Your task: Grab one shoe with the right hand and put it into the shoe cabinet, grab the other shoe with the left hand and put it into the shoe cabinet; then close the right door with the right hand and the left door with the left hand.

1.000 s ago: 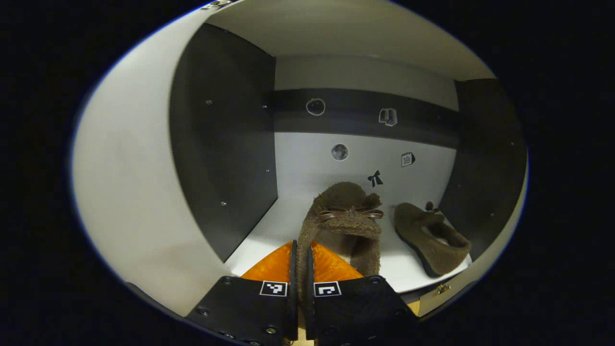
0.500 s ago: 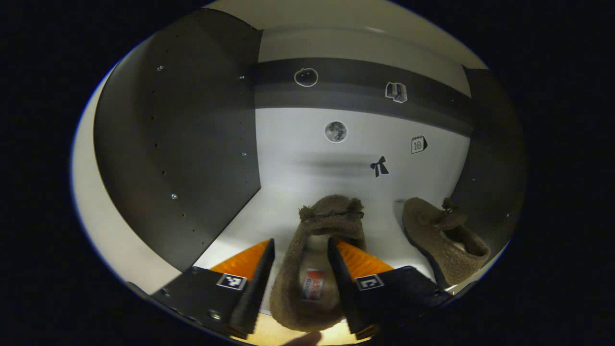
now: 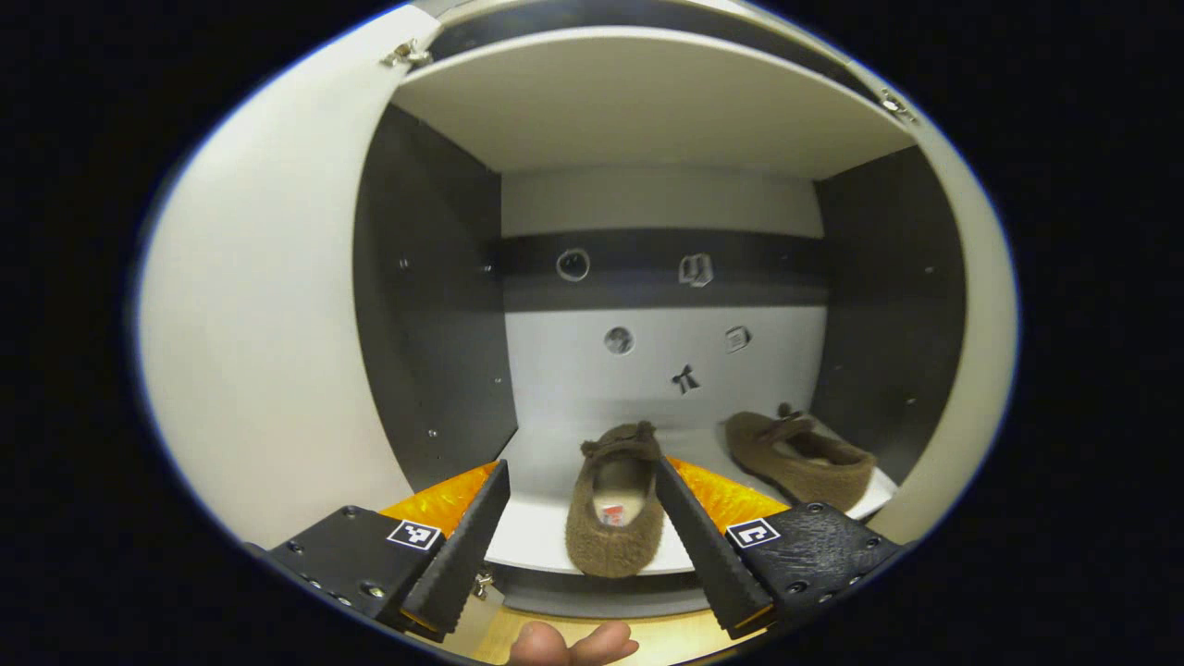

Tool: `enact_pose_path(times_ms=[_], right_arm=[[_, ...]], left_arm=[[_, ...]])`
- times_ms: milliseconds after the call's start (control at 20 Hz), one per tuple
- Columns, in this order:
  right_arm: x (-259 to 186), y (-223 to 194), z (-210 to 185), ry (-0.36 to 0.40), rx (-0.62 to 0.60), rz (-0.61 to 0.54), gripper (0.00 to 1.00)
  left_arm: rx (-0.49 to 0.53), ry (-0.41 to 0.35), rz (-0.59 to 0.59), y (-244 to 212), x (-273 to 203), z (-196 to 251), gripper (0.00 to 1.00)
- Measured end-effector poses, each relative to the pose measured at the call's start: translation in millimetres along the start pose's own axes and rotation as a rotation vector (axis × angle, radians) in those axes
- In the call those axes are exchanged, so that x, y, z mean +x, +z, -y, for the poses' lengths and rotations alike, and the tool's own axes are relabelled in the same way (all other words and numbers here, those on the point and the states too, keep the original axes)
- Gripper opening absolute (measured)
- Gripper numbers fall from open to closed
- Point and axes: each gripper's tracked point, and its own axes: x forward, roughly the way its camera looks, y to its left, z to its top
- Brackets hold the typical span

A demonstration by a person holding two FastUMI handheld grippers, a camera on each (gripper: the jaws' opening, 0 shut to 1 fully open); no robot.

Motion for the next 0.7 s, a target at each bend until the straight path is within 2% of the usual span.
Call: enact_pose_path(times_ms=[50, 100, 150, 200, 450, 550, 600, 700], right_arm=[[-1.2, 0.9, 0.7, -0.002, -0.016, 0.003, 0.97], [-1.9, 2.4, 1.1, -0.005, -0.032, 0.004, 0.97], [-2.7, 2.6, 1.9, -0.006, -0.043, 0.005, 0.97], [-2.9, 4.4, 2.1, -0.009, -0.046, 0.006, 0.97], [-4.5, 26.1, -0.7, -0.034, -0.043, 0.059, 0.97], [-2.7, 31.8, -2.6, -0.052, -0.052, 0.079, 0.98], [-2.7, 33.3, -3.1, -0.056, -0.053, 0.080, 0.97], [-7.0, 33.1, -7.1, -0.046, -0.041, 0.070, 0.97]], left_arm=[[0.007, -0.031, 0.036, 9.6, -17.0, 4.2, 0.96], [0.007, -0.056, 0.063, 12.8, -36.8, 6.3, 1.00], [0.013, -0.080, 0.082, 16.5, -56.9, 9.6, 0.95], [0.019, -0.090, 0.099, 20.8, -78.9, 11.5, 0.95], [-0.044, -0.069, 0.182, 1.8, -177.2, 8.6, 0.95], [-0.063, -0.066, 0.210, -3.7, -197.8, 3.4, 0.95], [-0.071, -0.091, 0.212, -5.4, -204.0, 6.5, 0.95], [-0.054, -0.109, 0.177, -13.9, -200.9, 9.0, 0.95]])
